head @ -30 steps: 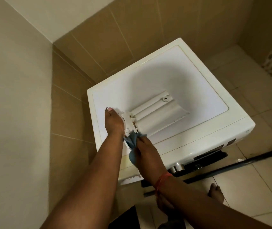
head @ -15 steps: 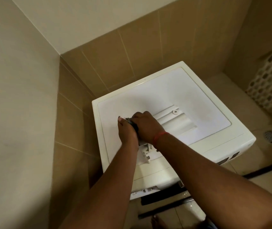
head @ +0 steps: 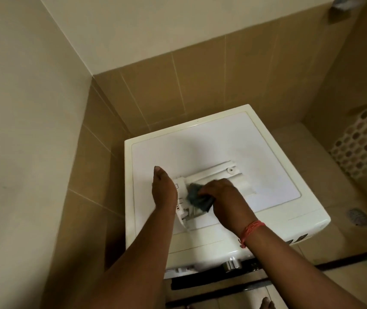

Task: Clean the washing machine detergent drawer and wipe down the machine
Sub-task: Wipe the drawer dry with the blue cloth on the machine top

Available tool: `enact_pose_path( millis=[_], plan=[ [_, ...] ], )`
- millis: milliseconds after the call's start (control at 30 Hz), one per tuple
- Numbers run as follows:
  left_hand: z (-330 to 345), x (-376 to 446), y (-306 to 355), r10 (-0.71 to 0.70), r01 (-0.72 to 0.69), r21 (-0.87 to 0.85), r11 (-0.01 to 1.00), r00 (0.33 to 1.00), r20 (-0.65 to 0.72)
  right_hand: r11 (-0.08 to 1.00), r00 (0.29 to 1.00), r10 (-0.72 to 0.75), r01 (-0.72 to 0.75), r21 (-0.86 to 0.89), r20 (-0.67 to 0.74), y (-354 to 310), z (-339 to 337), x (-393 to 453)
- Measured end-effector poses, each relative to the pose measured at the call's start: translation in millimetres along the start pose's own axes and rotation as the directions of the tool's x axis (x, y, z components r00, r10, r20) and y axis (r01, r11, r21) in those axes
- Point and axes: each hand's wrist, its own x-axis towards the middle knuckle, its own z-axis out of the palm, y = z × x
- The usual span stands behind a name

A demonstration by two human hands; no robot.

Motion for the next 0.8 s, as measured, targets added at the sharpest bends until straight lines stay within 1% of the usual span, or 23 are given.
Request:
enact_pose_path(
  millis=[33, 67, 100, 133, 167, 200, 233, 267, 300, 367, 433, 500, 533, 567, 633, 700, 767, 800],
  plan=[
    [1.3, 0.2, -1.2, 0.029, -0.028, 0.044, 0.999, 0.999, -0.017, 0.997, 0.993, 0.066, -0.069, -0.024, -0.094, 2.0, -2.3, 4.7],
    [3.7, -1.3, -0.8, 0.064, -0.059, 0.110, 0.992, 0.997, -0.044, 0.993, 0.986, 0.091, -0.101, -0.061, -0.141, 1.8, -1.6, 8.4],
    [6.0, -3.9, 1.0, 0.124, -0.104, 0.220, 0.970, 0.989, -0.076, 0.989, 0.990, 0.070, -0.085, -0.119, -0.121, 0.7, 3.2, 10.4],
    [8.0, -8.5, 4.7, 0.205, -0.157, 0.366, 0.917, 0.974, -0.097, 0.980, 0.999, 0.020, -0.029, -0.199, -0.049, -0.2, 9.6, 10.3],
    [9.2, -12.9, 8.1, 0.292, -0.205, 0.527, 0.825, 0.952, -0.088, 0.961, 0.998, -0.045, 0.054, -0.271, 0.041, -0.3, 16.6, 7.3],
    [10.7, -15.8, 10.9, 0.355, -0.238, 0.659, 0.714, 0.934, -0.048, 0.935, 0.988, -0.107, 0.139, -0.325, 0.114, 1.4, 20.2, 4.1],
    [12.1, -15.4, 11.7, 0.376, -0.252, 0.736, 0.628, 0.927, -0.004, 0.913, 0.976, -0.144, 0.194, -0.360, 0.163, 5.6, 18.8, 2.3],
    [12.8, -13.2, 11.9, 0.367, -0.250, 0.775, 0.581, 0.930, 0.026, 0.895, 0.969, -0.166, 0.225, -0.386, 0.182, 11.8, 12.9, 3.0],
    [12.4, -10.9, 10.6, 0.347, -0.235, 0.795, 0.560, 0.937, 0.032, 0.881, 0.966, -0.171, 0.237, -0.409, 0.191, 19.8, 4.5, 5.0],
    [11.8, -9.5, 7.9, 0.329, -0.204, 0.828, 0.522, 0.944, 0.025, 0.881, 0.975, -0.128, 0.195, -0.432, 0.180, 41.9, -11.8, 5.5],
    [14.1, -10.7, 7.7, 0.330, -0.195, 0.831, 0.521, 0.944, 0.015, 0.885, 0.990, -0.010, 0.073, -0.459, 0.137, 63.9, -29.3, 6.2],
    [16.0, -10.3, 7.6, 0.330, -0.181, 0.821, 0.542, 0.944, -0.010, 0.877, 0.989, 0.092, -0.026, -0.479, 0.116, 68.5, -32.1, 10.2],
    [16.7, -10.0, 7.7, 0.327, -0.173, 0.819, 0.548, 0.945, -0.020, 0.882, 0.991, 0.083, -0.022, -0.470, 0.109, 63.3, -26.8, 11.3],
    [17.1, -9.7, 7.4, 0.321, -0.163, 0.818, 0.551, 0.947, -0.028, 0.898, 0.992, 0.044, 0.014, -0.439, 0.122, 54.6, -18.8, 11.4],
    [17.1, -10.3, 7.2, 0.315, -0.151, 0.820, 0.552, 0.948, -0.037, 0.925, 0.981, -0.070, 0.132, -0.357, 0.181, 31.7, 0.8, 8.8],
    [17.1, -11.3, 8.3, 0.314, -0.152, 0.816, 0.557, 0.949, -0.038, 0.924, 0.958, -0.165, 0.233, -0.304, 0.233, 16.0, 11.8, 6.1],
    [16.6, -12.0, 8.4, 0.317, -0.152, 0.811, 0.564, 0.947, -0.043, 0.904, 0.948, -0.201, 0.276, -0.326, 0.246, 19.5, 5.4, 9.1],
    [16.6, -11.9, 7.8, 0.321, -0.155, 0.811, 0.564, 0.946, -0.042, 0.897, 0.957, -0.187, 0.259, -0.358, 0.223, 28.5, -1.1, 10.6]
  ],
)
